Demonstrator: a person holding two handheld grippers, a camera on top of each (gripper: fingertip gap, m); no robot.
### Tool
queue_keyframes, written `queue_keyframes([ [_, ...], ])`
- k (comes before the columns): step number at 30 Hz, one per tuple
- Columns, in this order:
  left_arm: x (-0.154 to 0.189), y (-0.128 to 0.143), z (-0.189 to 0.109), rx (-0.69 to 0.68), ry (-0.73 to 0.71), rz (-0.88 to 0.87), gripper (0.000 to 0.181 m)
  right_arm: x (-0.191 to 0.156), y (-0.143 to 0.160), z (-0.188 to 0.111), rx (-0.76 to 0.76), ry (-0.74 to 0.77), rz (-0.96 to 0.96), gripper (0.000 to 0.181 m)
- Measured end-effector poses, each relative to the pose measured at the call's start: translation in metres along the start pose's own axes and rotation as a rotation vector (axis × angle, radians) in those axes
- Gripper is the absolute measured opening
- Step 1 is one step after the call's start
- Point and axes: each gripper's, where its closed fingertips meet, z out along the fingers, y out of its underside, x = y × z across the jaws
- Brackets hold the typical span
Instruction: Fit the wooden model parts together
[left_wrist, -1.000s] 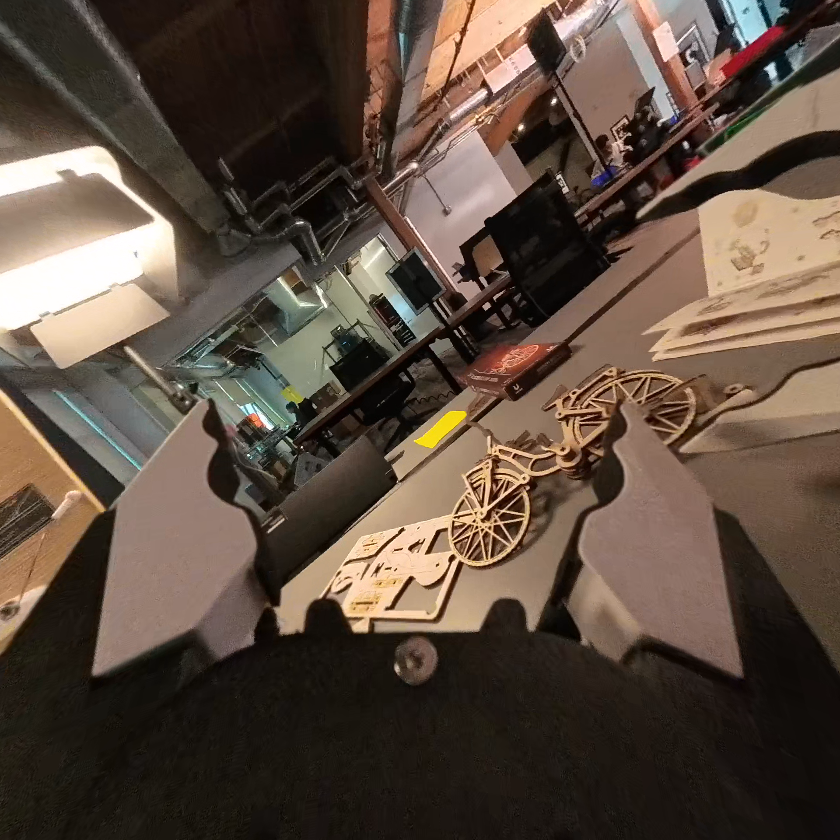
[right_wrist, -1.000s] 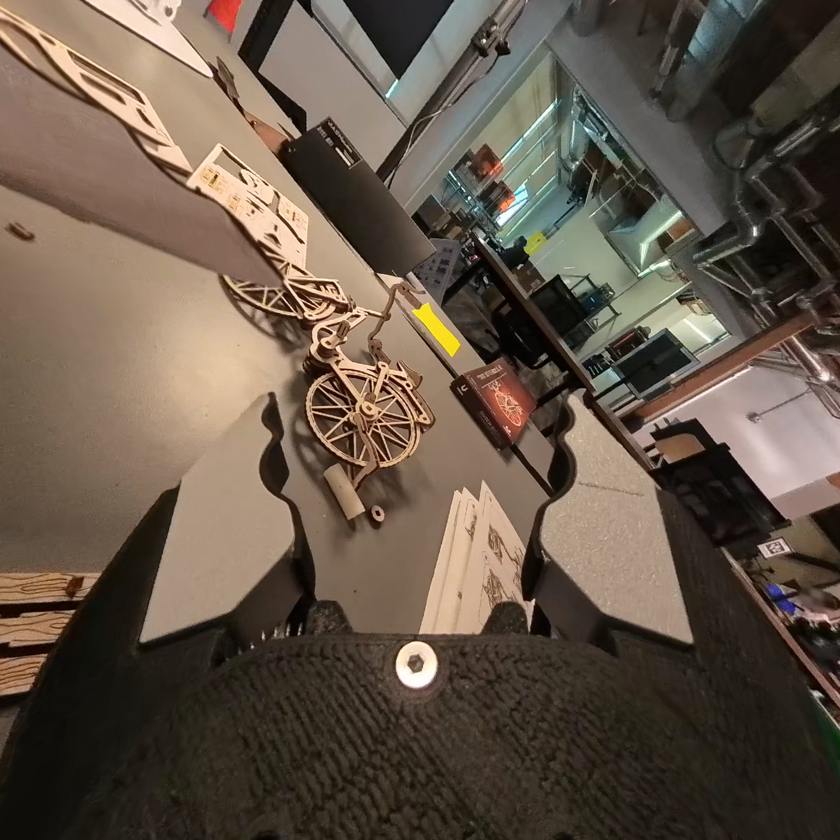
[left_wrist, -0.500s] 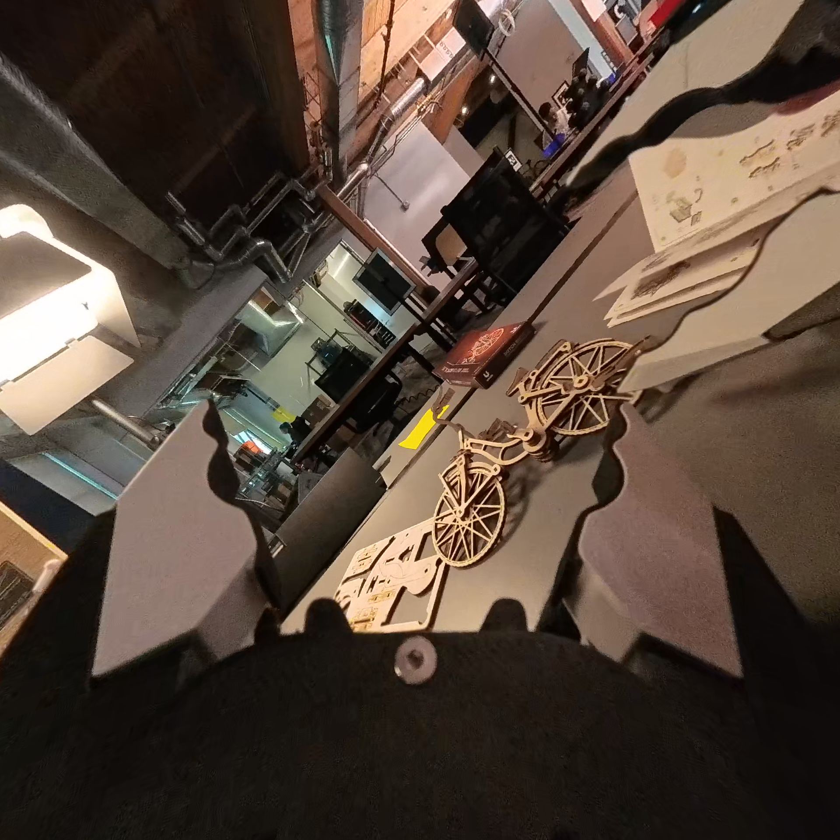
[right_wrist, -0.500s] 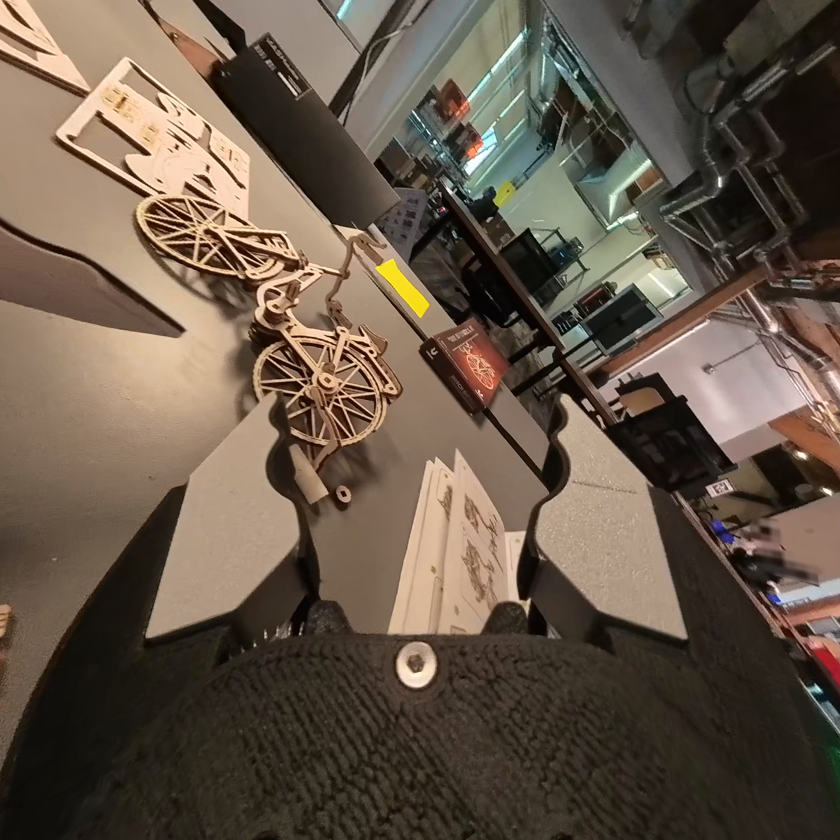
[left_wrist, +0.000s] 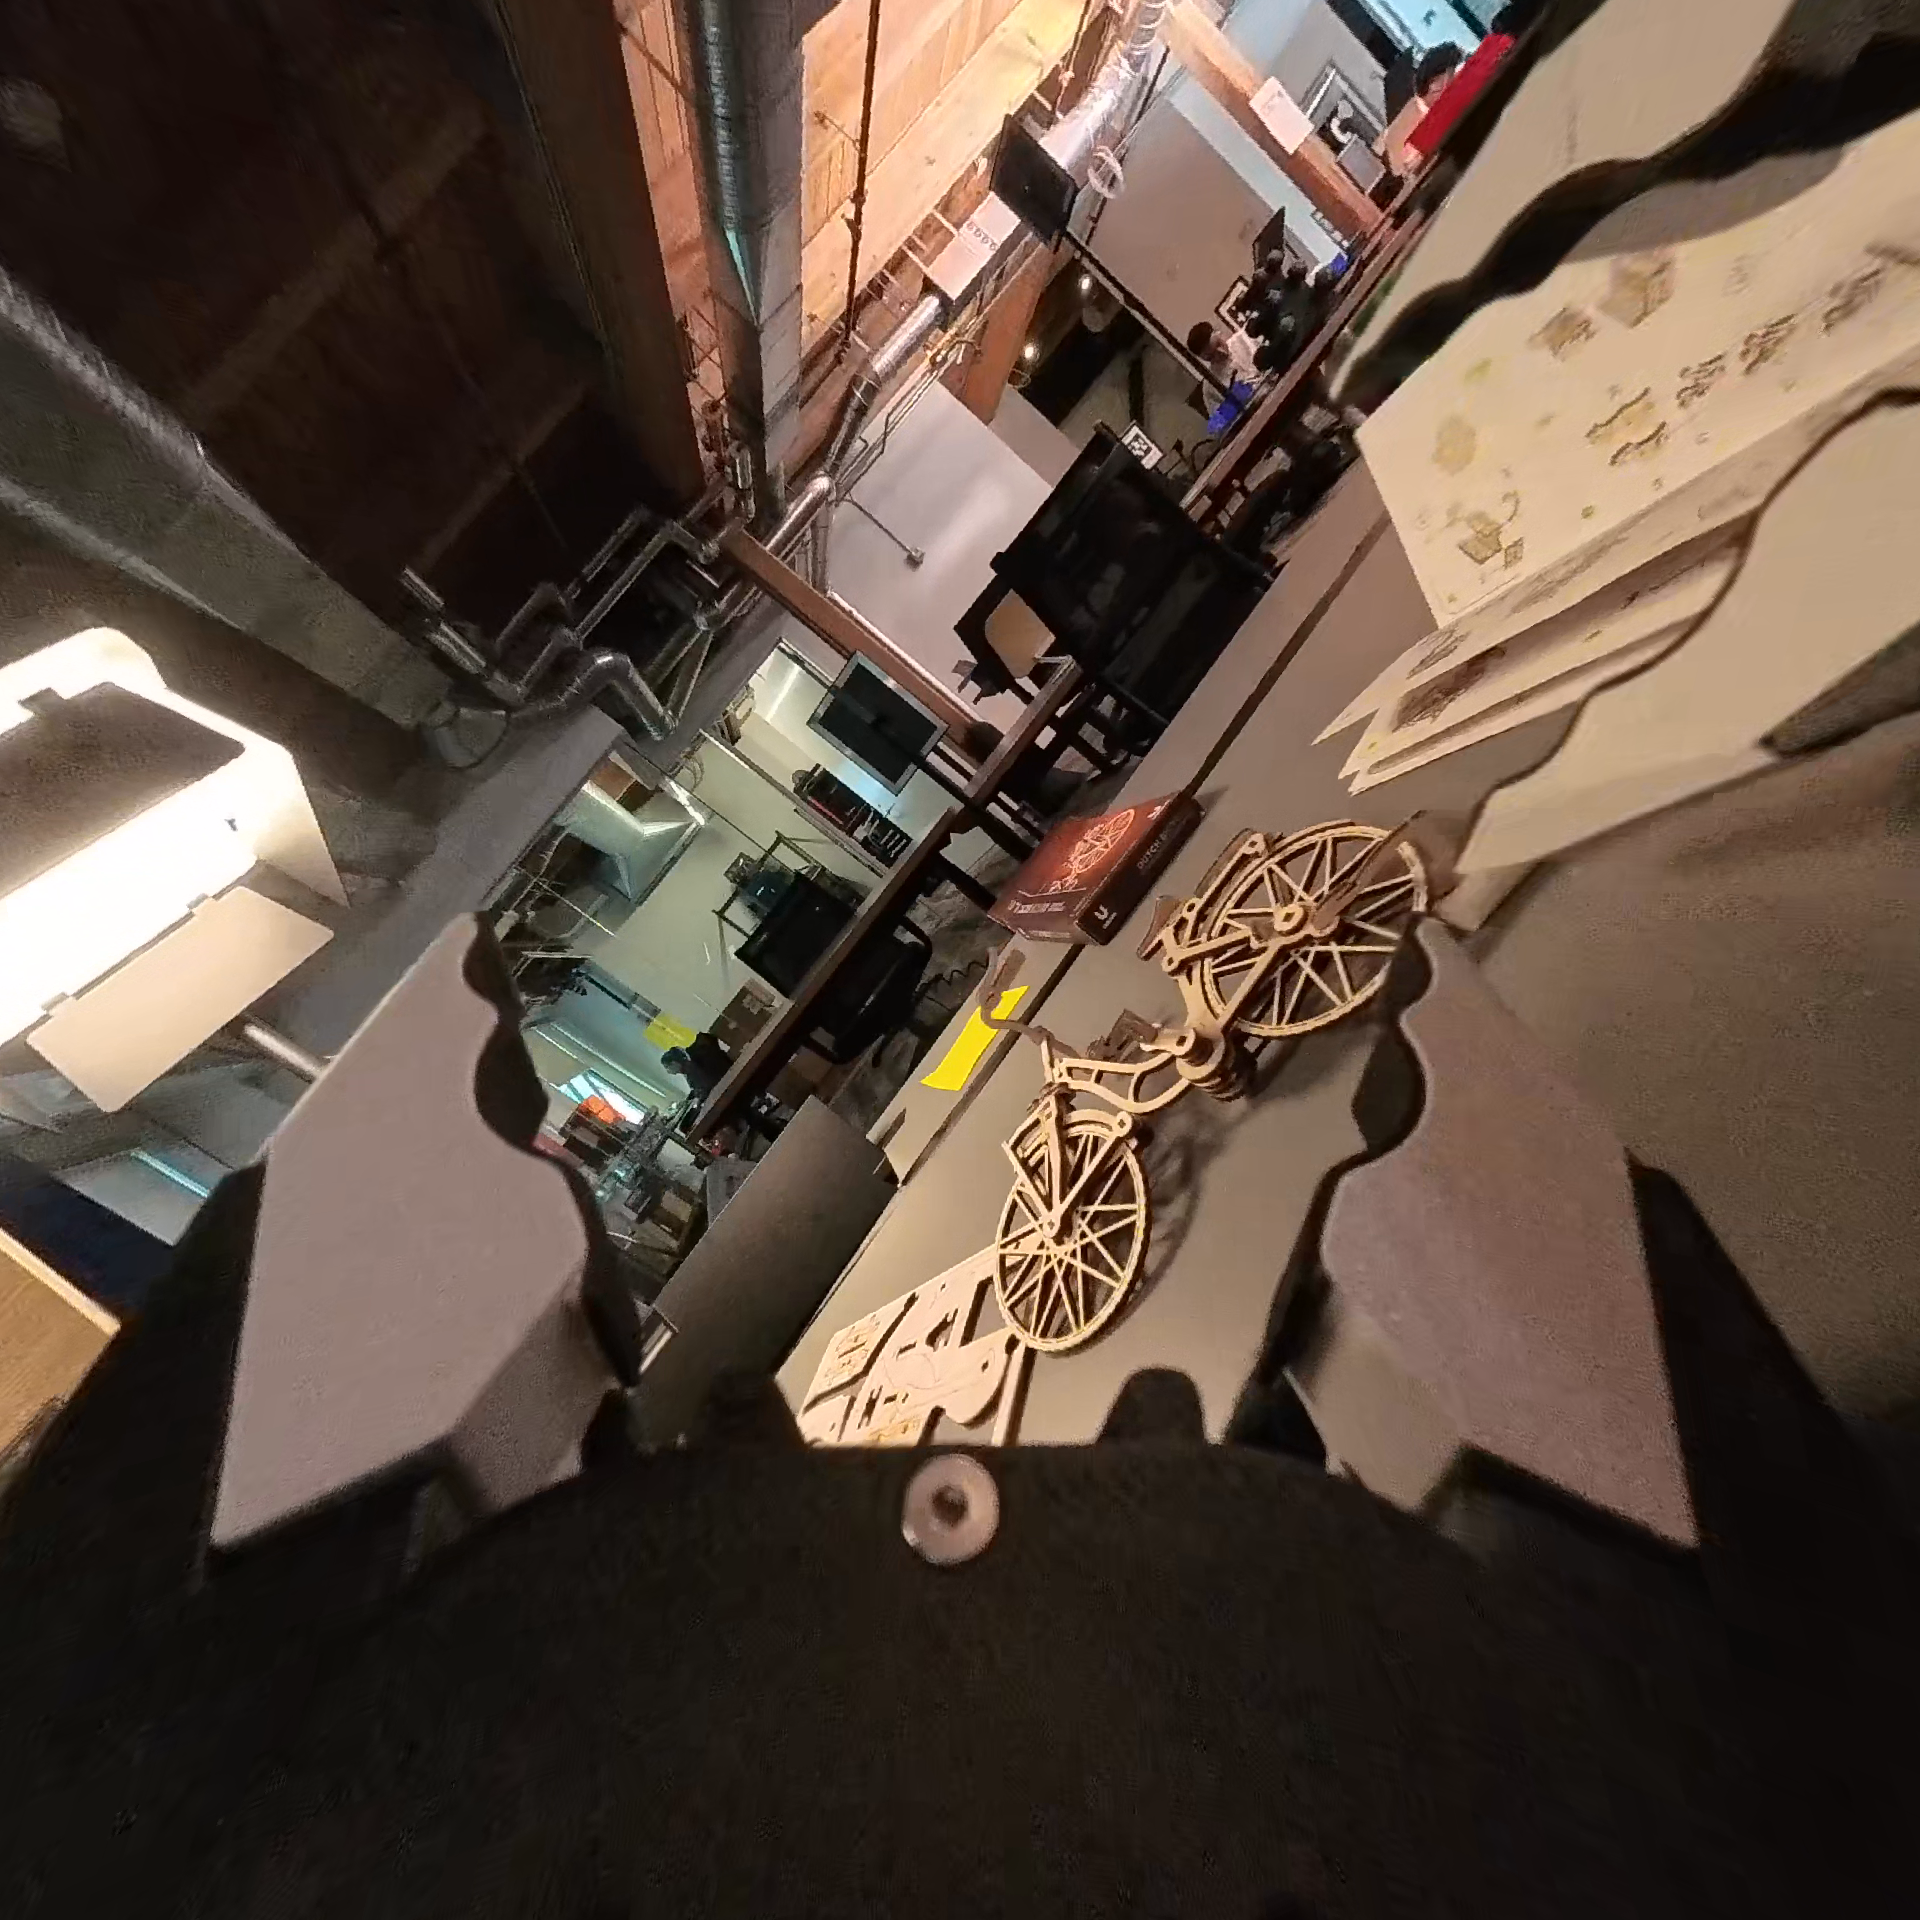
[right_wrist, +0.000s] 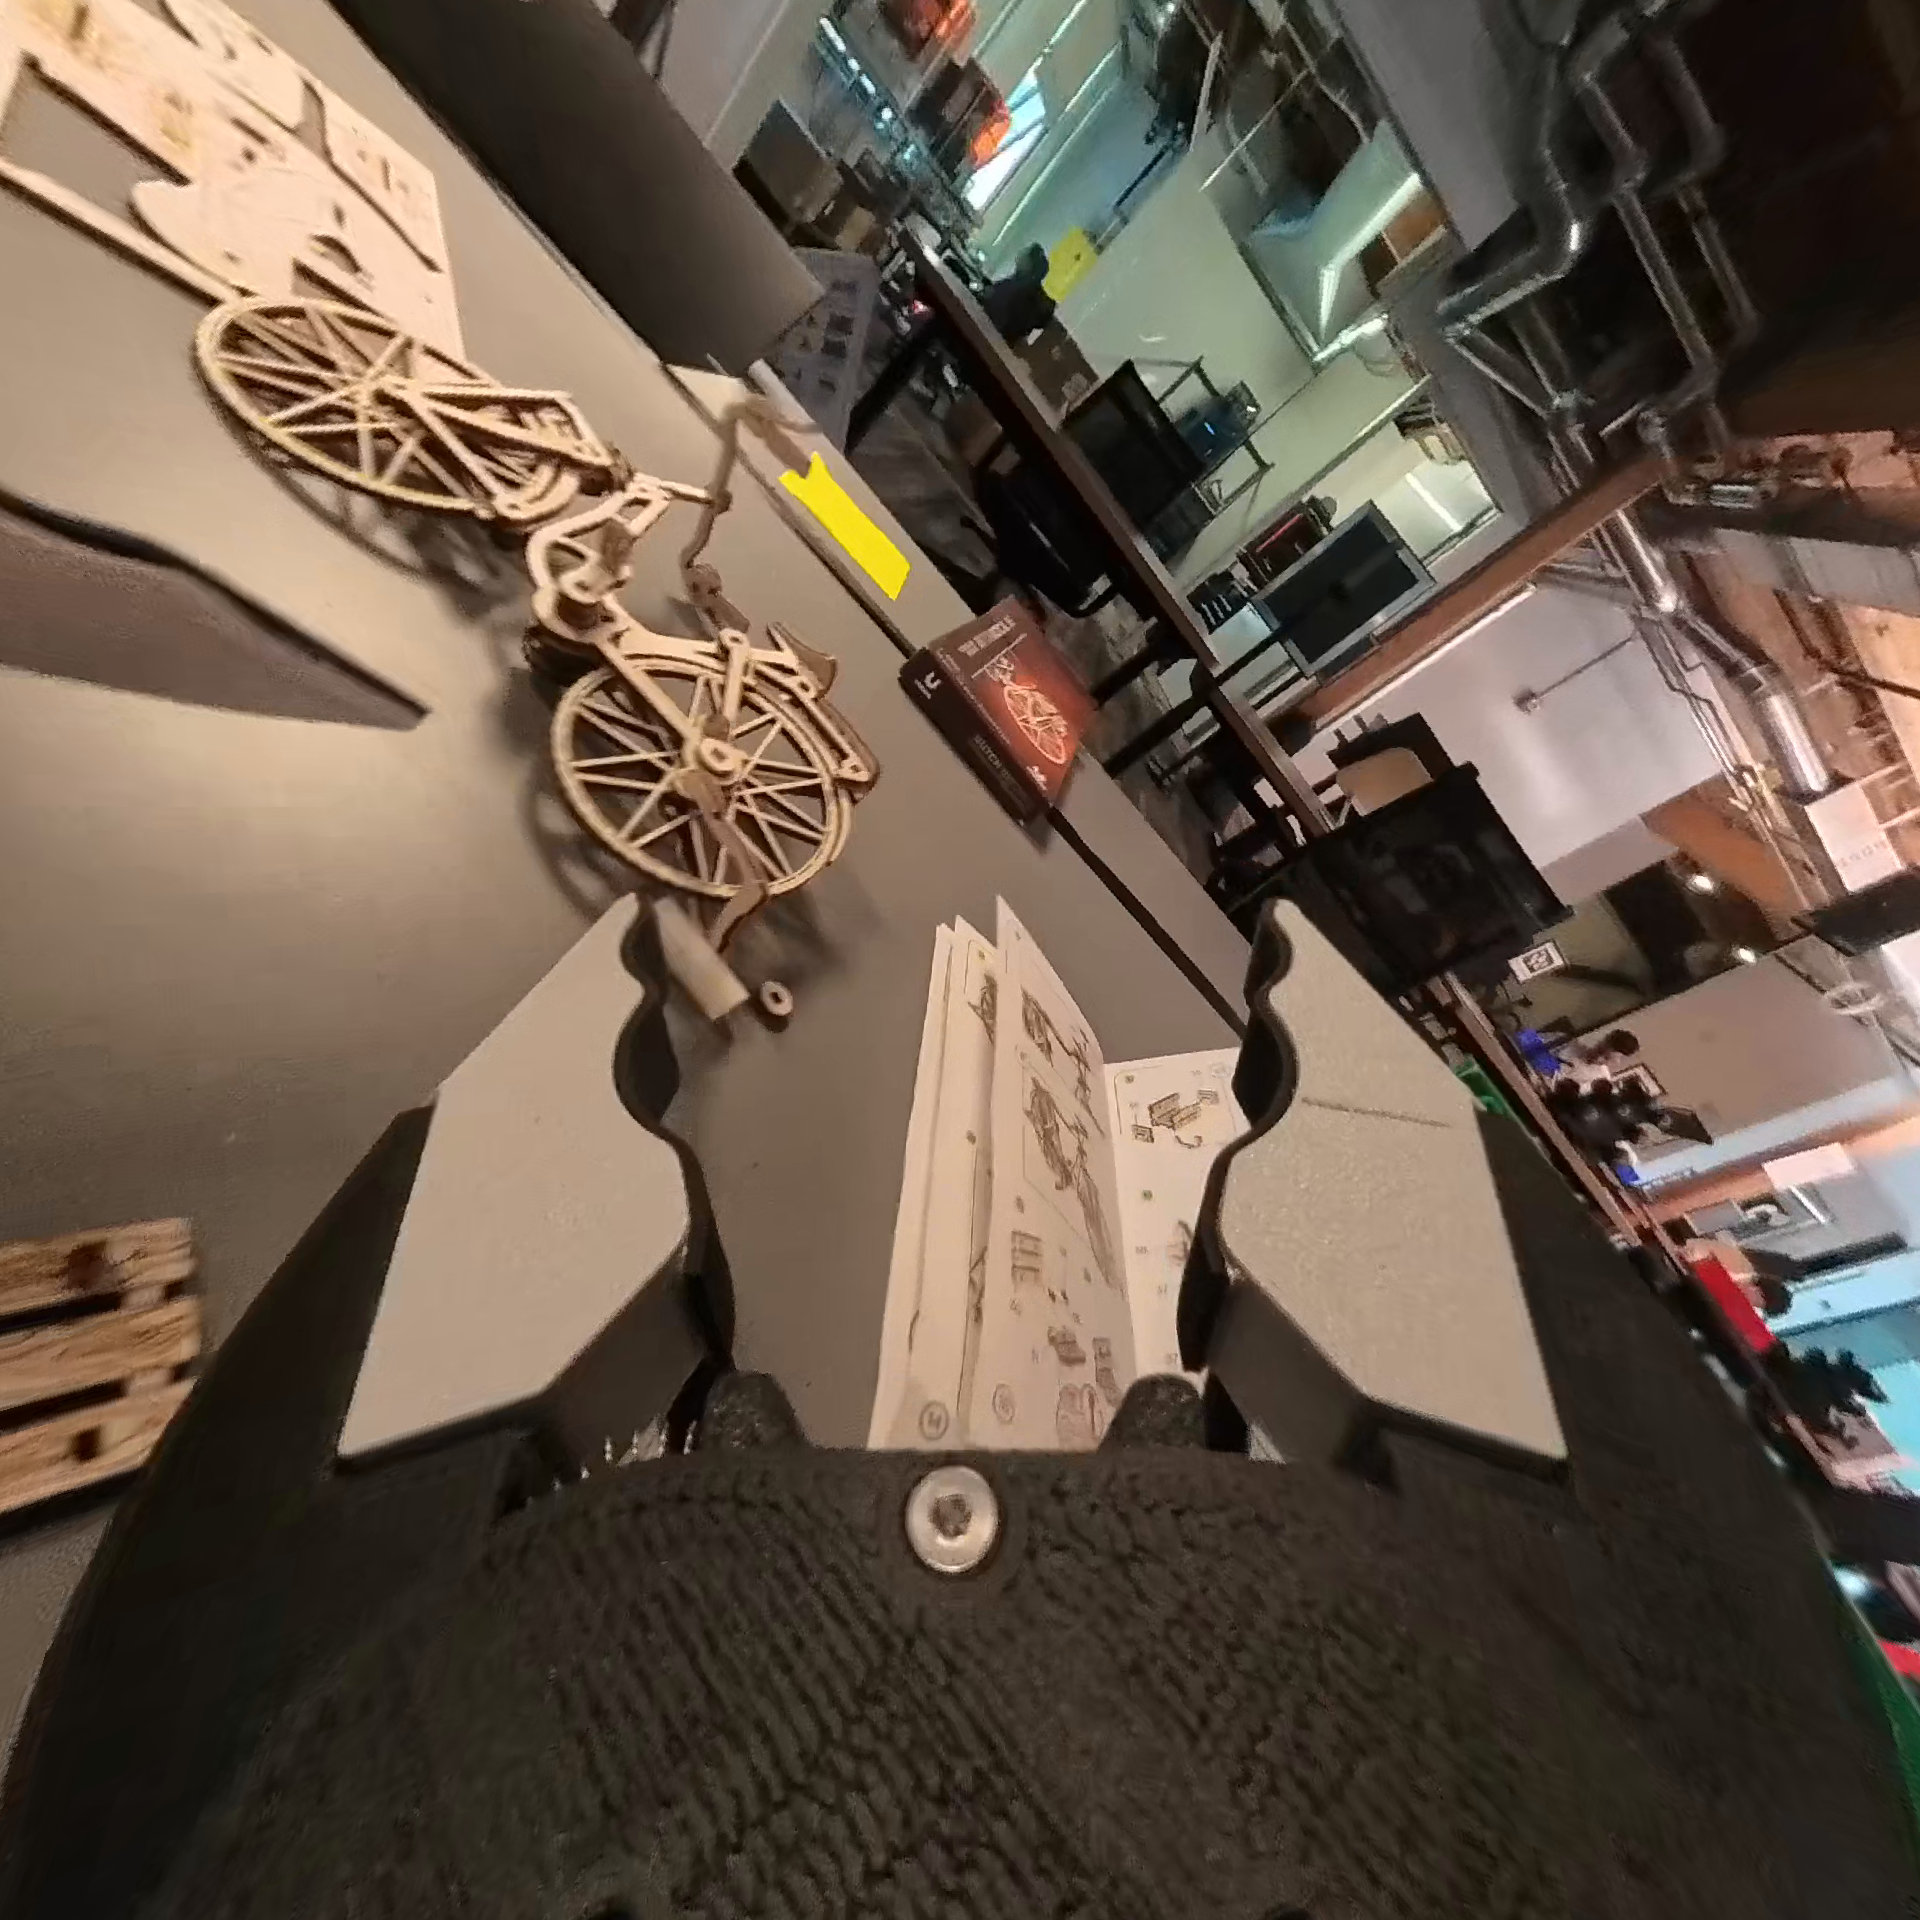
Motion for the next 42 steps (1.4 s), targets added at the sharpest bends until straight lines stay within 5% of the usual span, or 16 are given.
queue_keyframes([
  [10, -0.012, -0.011, -0.009, 0.045, -0.065, 0.008, 0.156, 0.005, 0.011, -0.013, -0.058, 0.04, -0.002, 0.11],
  [18, -0.004, -0.008, -0.012, 0.022, -0.025, 0.079, 0.157, 0.016, -0.024, -0.009, 0.132, 0.087, 0.041, 0.112],
  [25, -0.053, 0.002, -0.028, 0.05, -0.182, -0.282, 0.15, 0.025, -0.048, -0.031, 0.322, 0.092, 0.115, 0.113],
  [27, -0.061, 0.019, -0.031, -0.027, -0.203, -0.438, 0.133, 0.016, -0.061, -0.041, 0.412, 0.003, 0.188, 0.111],
  [30, -0.044, 0.006, -0.037, 0.014, -0.007, -0.689, 0.098, -0.001, -0.07, -0.058, 0.467, -0.146, 0.241, 0.099],
  [34, -0.034, -0.002, -0.041, 0.023, 0.189, -1.034, 0.09, -0.034, -0.065, -0.081, 0.425, -0.416, 0.266, 0.068],
  [37, -0.045, 0.014, -0.039, 0.019, 0.128, -1.144, 0.085, -0.068, -0.049, -0.097, 0.216, -0.667, 0.339, 0.032],
  [42, -0.055, 0.033, -0.036, -0.014, 0.036, -1.122, 0.084, -0.118, -0.024, -0.125, -0.197, -0.907, 0.509, 0.019],
])
